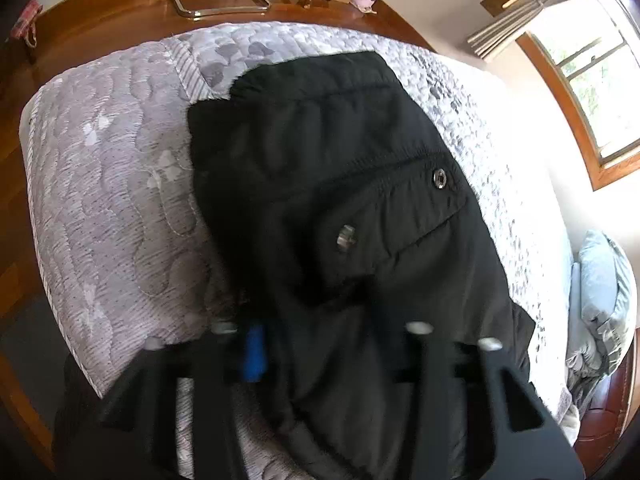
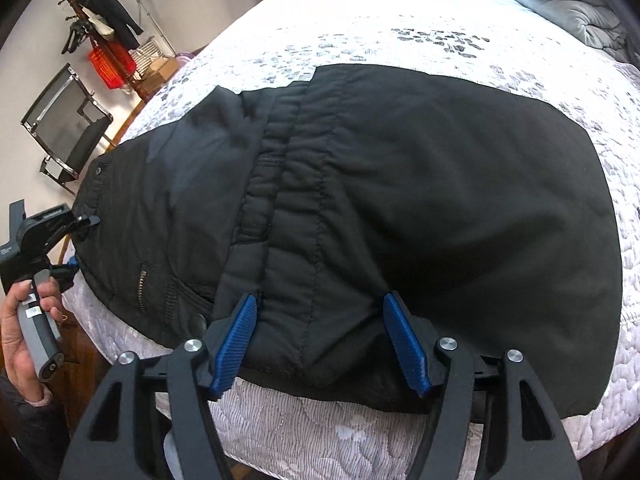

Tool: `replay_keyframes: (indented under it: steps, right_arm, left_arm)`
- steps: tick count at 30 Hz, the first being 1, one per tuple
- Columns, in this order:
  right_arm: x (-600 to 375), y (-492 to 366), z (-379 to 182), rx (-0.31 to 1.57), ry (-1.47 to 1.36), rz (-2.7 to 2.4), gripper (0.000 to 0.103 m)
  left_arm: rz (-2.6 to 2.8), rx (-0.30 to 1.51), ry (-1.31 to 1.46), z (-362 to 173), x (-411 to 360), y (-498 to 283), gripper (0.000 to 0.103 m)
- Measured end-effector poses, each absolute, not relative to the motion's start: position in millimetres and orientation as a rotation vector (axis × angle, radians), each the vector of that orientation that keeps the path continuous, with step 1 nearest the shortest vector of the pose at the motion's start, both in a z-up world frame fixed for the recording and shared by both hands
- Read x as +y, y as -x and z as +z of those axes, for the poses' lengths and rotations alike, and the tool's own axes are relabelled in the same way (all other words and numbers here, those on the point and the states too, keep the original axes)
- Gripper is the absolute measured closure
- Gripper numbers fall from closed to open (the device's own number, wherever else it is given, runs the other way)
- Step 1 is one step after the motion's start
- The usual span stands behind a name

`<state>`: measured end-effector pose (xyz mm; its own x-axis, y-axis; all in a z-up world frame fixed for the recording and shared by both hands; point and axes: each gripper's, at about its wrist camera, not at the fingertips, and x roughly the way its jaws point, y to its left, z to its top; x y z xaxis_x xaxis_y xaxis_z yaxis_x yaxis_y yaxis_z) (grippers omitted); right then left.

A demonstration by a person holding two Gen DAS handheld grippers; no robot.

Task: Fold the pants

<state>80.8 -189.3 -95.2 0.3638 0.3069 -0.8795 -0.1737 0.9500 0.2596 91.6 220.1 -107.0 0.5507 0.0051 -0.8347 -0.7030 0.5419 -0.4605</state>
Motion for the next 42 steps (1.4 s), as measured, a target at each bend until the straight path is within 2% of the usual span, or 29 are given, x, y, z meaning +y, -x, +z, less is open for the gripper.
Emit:
replay_keyframes:
  steps: [3,7,16,25,30,38,41,42]
  right_arm:
    - [-188,-81,-96,1.157,-0.128,0.314,0.034]
    - [-189,-79,-96,1.151,-0.137,0.322,0.033]
    - [-198,-75,-96,1.133,-0.197,0.352,0.033]
    - [-215,-74,-94,1.124,-0.308,0.377,0.033]
    - [-226,-71,-90,1.116,-0.350,0.372,0.033]
    - [-244,-68,-83,1.085,-0.370,0.347,0.033]
    - [-254,-70,-82,1.075,-0.409,0.336,0.033]
    - [-257,-70,-80,1.072,-0.414,0.331,0.033]
  left_arm:
    - [0.480,0.864,0.929,-99,222,-89,0.083]
    - [0.475,0.801,0.858,-80,210,-89,0.089]
    - [0.376,0.651,0.593,-18,135,-90,0.090]
    - [0.138,0.588,0.308,10,38,-90,0.088]
    - [0.008,0.632,0.218,2,-14,-85,0.087]
    - [-0.121,0.783,0.092,-43,-64,-77,0.085]
    - [-0.187,0.840,0.034,-58,-73,-68,0.079]
    - [-0.215,0.868,0.033,-61,-76,-66,0.074]
